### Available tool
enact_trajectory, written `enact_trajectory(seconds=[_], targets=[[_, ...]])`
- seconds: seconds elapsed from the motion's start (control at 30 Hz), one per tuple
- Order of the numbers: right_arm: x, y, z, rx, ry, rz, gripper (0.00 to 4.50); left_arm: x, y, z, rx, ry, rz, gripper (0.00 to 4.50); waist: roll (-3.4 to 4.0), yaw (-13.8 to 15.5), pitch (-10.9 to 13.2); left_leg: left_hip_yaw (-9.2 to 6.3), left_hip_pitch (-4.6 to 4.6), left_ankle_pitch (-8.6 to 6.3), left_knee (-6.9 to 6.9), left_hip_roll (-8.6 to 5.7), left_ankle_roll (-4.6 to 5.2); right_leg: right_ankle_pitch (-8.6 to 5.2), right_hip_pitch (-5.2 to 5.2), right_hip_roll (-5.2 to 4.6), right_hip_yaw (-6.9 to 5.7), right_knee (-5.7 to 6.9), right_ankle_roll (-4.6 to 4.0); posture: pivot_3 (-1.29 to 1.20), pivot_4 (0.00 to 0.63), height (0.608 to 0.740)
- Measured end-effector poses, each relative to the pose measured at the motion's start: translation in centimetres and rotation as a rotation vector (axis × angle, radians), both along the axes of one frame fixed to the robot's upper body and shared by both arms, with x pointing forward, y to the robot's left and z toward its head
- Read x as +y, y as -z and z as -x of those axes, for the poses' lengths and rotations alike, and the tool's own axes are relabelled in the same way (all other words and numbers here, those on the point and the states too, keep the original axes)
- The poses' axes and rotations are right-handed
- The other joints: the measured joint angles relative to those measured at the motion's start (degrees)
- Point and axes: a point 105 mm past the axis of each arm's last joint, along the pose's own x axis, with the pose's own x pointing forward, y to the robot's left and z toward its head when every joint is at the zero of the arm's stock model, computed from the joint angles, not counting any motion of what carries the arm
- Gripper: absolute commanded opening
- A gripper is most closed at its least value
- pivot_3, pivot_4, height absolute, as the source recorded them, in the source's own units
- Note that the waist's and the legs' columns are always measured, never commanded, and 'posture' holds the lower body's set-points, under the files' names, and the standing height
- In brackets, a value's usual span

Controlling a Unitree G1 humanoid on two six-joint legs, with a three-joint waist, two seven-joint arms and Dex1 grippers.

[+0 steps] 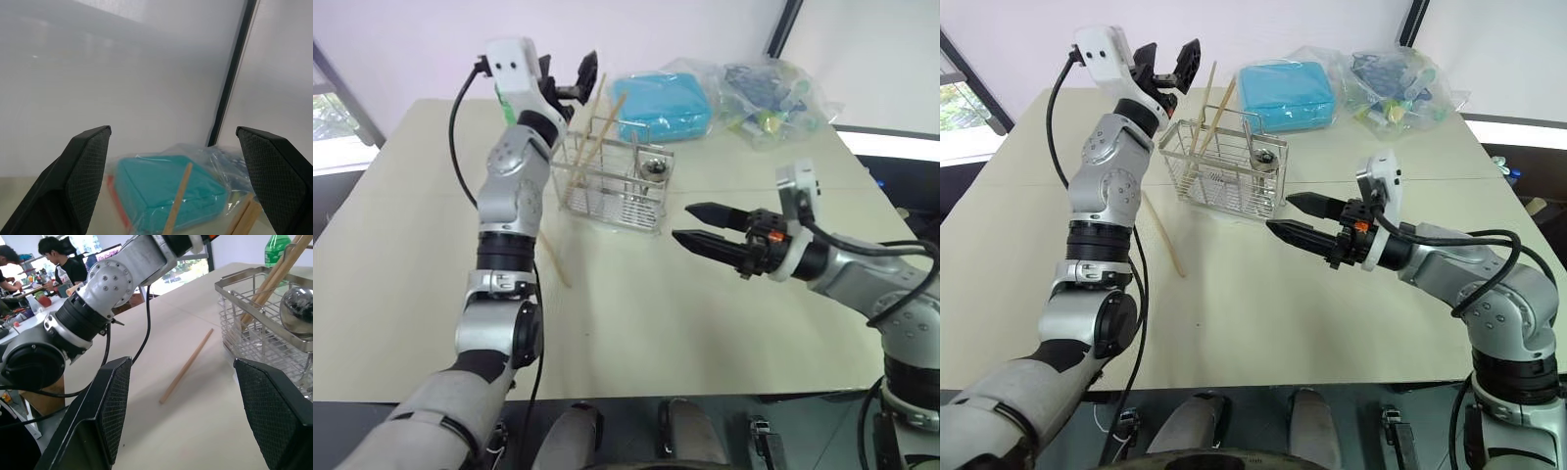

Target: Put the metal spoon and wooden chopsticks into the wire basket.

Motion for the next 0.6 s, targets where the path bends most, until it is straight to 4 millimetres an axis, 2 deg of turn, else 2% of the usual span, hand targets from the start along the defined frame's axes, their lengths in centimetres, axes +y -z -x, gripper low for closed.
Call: enact_trajectory(seconds=[0.2, 0.3, 0.37, 0.43, 0.5, 0.6], targets=[[0.1, -0.4, -0.4, -0.01, -0.014, 0.003, 3.44, 1.9, -1.8, 1.0, 0.004, -0.051, -0.024, 4.46, 0.0, -0.14, 0.0, 0.0, 0.04, 0.0, -0.02, 0.01, 0.0, 0.0, -0.01, 0.02, 0.0, 0.02, 0.0, 0.0, 0.15, 0.725], [-0.1, -0.4, -0.6, -0.014, -0.023, 0.019, 3.44, 4.8, -1.7, 1.4, 0.126, -0.106, -0.138, 4.46, 0.08, -0.54, 0.01, 0.02, 0.07, -0.07, -0.07, 0.0, 0.12, 0.0, -0.04, 0.09, 0.02, 0.05, 0.0, 0.0, 0.15, 0.725], [-0.5, -0.4, -0.8, -0.018, -0.017, 0.044, 3.44, 7.7, -0.3, 1.5, 0.307, -0.176, -0.218, 4.46, 0.1, -0.88, 0.02, 0.0, 0.12, -0.22, -0.09, -0.01, 0.39, -0.01, -0.01, 0.13, 0.01, 0.08, 0.01, 0.0, 0.15, 0.725], [-0.7, -0.2, -0.9, -0.021, -0.02, 0.059, 3.44, 9.7, 2.4, 2.0, 0.531, -0.222, -0.198, 4.46, 0.1, -0.86, 0.02, -0.1, 0.11, -0.22, -0.03, 0.01, 0.4, -0.03, 0.07, 0.13, 0.0, 0.07, 0.04, 0.0, 0.15, 0.725], [-0.6, 0.0, -0.8, -0.027, -0.042, 0.084, 3.44, 10.4, 5.8, 3.0, 0.745, -0.223, -0.162, 4.46, 0.09, -0.56, 0.02, -0.1, 0.1, -0.22, 0.0, 0.01, 0.4, -0.03, 0.09, 0.12, 0.0, 0.07, 0.05, 0.0, 0.15, 0.725], [-0.6, 0.3, -0.8, -0.033, -0.06, 0.111, 3.44, 10.1, 9.7, 4.4, 0.954, -0.193, -0.127, 4.46, 0.06, -0.3, 0.04, -0.1, 0.07, -0.11, 0.01, 0.01, 0.2, -0.03, 0.06, 0.12, 0.0, 0.06, 0.05, 0.0, 0.15, 0.725]])
